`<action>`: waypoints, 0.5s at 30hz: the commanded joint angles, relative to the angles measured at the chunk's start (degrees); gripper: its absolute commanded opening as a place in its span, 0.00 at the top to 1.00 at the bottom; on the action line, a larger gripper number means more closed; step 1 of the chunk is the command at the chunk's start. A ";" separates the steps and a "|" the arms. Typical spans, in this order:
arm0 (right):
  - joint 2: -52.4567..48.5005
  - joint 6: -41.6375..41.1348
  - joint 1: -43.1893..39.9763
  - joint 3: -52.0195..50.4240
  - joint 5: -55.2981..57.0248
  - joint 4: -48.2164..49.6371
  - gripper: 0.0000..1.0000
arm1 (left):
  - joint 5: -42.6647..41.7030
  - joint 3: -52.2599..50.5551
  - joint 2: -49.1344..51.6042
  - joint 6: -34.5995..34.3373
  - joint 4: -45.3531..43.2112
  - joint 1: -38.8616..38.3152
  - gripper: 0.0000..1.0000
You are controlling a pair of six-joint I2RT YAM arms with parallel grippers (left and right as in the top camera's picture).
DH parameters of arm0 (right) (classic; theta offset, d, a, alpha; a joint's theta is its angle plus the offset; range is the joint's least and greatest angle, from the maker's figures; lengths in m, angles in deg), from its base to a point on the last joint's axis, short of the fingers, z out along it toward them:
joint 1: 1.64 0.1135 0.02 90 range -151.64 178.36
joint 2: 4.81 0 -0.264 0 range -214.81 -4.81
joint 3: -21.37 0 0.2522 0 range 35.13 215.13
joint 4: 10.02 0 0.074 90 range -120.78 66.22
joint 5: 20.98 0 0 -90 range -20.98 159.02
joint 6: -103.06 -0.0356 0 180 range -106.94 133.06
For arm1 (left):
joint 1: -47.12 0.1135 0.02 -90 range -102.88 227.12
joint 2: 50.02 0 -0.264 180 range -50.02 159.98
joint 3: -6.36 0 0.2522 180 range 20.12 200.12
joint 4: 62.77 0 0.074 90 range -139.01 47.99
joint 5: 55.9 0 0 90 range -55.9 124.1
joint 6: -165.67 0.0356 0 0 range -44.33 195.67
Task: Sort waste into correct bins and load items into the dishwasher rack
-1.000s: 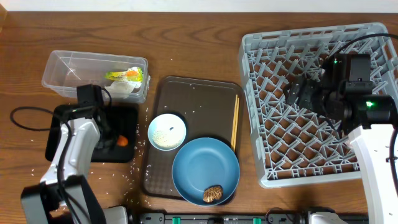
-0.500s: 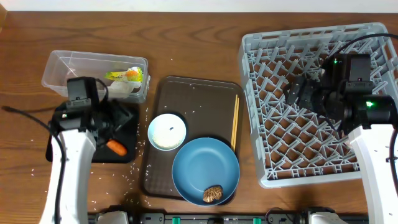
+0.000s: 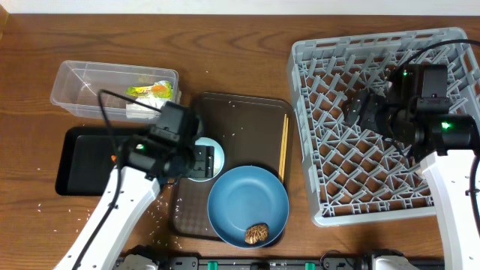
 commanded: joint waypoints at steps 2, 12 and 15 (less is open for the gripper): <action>-0.17 -0.52 0.57 0.00 0.35 -0.04 0.09 | 10.51 0.07 3.72 -2.86 -0.70 -0.72 0.26; -0.17 -0.50 0.57 -0.02 0.35 -0.17 0.08 | 12.41 -0.04 17.77 -2.91 -11.15 3.04 0.26; -0.17 -0.50 0.57 -0.04 0.35 -0.11 0.08 | 12.31 -0.04 19.80 -2.56 -11.58 3.23 0.26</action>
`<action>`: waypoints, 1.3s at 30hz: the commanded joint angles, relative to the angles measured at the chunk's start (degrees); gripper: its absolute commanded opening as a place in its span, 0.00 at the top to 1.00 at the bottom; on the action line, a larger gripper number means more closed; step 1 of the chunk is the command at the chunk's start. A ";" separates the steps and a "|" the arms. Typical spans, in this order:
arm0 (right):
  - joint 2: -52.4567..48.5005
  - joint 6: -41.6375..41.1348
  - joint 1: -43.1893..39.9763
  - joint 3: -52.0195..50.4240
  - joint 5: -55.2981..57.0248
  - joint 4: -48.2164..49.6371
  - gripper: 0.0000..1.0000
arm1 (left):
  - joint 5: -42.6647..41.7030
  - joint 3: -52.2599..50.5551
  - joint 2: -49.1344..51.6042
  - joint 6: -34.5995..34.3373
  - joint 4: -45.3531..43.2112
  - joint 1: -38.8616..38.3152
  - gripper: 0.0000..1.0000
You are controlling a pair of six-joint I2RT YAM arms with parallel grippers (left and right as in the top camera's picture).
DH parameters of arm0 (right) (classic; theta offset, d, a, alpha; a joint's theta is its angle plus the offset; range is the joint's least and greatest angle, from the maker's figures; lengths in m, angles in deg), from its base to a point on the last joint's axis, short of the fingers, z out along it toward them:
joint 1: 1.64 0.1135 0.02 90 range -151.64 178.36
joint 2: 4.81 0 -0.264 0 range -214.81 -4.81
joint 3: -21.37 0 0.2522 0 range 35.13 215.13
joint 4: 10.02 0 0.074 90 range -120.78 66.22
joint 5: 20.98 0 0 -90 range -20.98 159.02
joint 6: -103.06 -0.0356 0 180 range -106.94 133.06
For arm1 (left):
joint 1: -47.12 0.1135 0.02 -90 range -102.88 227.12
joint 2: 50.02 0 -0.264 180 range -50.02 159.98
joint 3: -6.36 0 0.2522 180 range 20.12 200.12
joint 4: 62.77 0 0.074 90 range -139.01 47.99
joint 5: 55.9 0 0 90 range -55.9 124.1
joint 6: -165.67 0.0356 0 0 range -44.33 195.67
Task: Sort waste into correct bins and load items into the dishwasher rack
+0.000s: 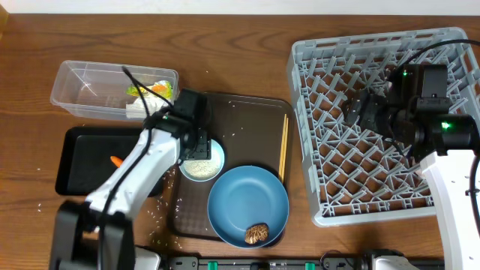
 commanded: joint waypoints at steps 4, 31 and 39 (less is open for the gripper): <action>-0.17 -0.52 0.55 -0.04 0.37 0.09 0.08 | 0.17 0.02 1.11 -0.09 0.11 0.33 0.28; -1.07 -0.52 0.55 -0.07 0.35 1.33 0.07 | -10.80 -12.74 -19.10 -14.69 15.21 -17.16 0.32; -1.20 -0.52 0.55 -0.07 0.35 1.51 0.06 | -17.55 -22.73 -18.18 -12.50 2.84 -17.16 0.36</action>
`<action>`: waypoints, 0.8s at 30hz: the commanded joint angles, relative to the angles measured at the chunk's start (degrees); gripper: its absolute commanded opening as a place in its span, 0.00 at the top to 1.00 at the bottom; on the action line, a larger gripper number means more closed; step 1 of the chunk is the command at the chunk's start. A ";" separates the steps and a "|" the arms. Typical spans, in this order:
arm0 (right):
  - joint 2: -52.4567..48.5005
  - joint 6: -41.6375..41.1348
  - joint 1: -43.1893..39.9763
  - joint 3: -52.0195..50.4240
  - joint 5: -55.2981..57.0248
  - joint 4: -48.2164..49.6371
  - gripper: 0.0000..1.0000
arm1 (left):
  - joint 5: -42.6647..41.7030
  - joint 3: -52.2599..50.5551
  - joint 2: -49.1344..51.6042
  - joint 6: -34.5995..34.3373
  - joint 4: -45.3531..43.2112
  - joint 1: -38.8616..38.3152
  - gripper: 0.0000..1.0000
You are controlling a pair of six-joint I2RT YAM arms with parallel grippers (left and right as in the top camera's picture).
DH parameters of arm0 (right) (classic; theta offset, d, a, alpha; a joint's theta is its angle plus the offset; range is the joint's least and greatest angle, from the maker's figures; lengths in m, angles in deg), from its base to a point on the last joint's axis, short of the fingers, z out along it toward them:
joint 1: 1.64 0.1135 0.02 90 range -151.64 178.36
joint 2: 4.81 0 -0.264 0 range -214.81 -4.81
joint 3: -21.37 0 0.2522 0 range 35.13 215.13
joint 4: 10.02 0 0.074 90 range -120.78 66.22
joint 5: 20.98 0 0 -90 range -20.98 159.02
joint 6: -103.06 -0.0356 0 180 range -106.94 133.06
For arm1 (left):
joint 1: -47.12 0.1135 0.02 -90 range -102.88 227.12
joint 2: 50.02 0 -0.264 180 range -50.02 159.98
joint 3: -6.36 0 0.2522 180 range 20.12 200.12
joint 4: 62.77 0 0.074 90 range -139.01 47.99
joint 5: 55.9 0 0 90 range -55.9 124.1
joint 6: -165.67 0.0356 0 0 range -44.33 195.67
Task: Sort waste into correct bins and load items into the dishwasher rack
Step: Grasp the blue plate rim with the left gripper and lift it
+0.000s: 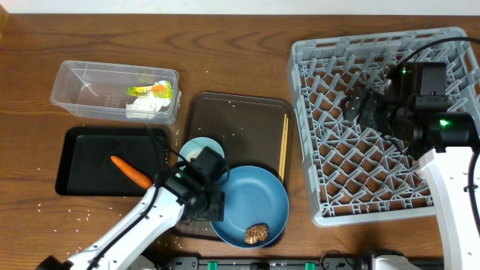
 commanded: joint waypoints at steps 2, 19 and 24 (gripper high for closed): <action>-0.35 -0.52 0.55 -0.07 0.33 -0.07 0.06 | -3.98 -2.99 0.92 0.55 -3.28 -0.20 0.50; -0.35 -0.55 0.55 -0.07 0.31 -0.07 0.07 | 0.20 -3.02 3.61 0.70 -7.78 -0.15 0.89; -0.35 -0.55 0.55 -0.07 0.31 -0.11 0.07 | 0.00 -2.97 5.38 -0.09 -8.33 -0.15 0.83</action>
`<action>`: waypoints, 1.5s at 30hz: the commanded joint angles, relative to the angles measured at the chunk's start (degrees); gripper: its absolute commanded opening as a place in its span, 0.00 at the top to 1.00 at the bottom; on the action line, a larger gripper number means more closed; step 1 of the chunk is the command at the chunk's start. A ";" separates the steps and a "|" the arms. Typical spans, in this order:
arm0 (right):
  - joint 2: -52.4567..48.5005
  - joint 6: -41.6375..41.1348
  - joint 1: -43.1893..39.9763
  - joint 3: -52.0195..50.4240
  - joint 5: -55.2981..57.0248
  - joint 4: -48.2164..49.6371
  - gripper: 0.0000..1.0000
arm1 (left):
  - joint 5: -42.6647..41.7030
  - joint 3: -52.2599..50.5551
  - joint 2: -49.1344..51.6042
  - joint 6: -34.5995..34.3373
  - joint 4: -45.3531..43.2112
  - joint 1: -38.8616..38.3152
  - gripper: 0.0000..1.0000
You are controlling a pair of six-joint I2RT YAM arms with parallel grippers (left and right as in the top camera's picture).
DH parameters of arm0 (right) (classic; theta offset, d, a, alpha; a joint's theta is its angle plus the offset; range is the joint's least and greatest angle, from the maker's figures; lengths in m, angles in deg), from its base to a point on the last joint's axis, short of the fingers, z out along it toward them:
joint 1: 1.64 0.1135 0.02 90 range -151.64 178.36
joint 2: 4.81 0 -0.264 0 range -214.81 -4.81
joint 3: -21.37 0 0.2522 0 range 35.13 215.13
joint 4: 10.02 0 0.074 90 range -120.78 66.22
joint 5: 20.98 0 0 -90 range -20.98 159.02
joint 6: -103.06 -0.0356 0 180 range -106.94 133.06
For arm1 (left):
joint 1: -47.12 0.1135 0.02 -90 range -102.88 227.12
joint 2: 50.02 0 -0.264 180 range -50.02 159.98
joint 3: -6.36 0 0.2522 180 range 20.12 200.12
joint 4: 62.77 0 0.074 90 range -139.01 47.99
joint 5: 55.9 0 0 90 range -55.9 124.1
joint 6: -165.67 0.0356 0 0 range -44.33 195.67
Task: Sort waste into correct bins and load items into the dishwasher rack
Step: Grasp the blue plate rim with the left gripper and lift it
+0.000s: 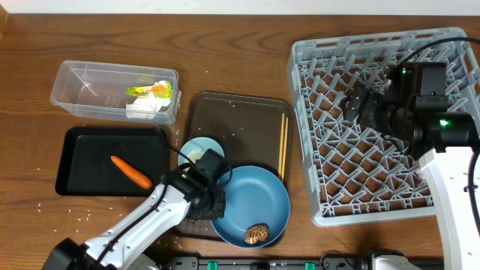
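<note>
A blue plate [251, 196] lies at the front of the brown tray [240, 116] with a brown food scrap [257, 234] on its near edge. My left gripper [213, 202] sits at the plate's left rim, its fingers closed across it. Just behind is a small pale bowl of rice [196, 152]. Wooden chopsticks [283, 146] lie along the tray's right side. The grey dishwasher rack [315, 112] stands at the right. My right gripper [358, 109] hovers over it, open and holding nothing.
A black tray [82, 161] at the left holds a carrot [131, 172]. Behind it is a clear bin [82, 86] with wrappers [150, 94] in it. Rice grains are scattered on the table around the left arm.
The left gripper stayed at the blue plate's left rim and the plate has shifted slightly to the right. The right arm has not moved.
My left gripper was first over the rice bowl on the tray. Then the arm lay beside the bowl near the clear bin. After that the gripper stood at the blue plate's left rim, where it is now, the plate slightly shifted. The right gripper stayed over the rack throughout.
</note>
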 commanded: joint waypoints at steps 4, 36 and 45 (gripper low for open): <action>-0.35 -0.55 0.55 -0.07 0.33 -0.09 0.07 | 1.09 -0.04 0.85 -0.35 -0.22 -0.13 0.68; -0.35 -0.52 0.55 -0.07 0.33 0.63 0.04 | 37.70 40.98 -10.95 0.00 52.83 18.88 0.94; -0.35 -0.52 0.55 -0.07 0.35 1.81 0.03 | 62.51 40.57 -7.10 -15.41 55.21 26.88 0.94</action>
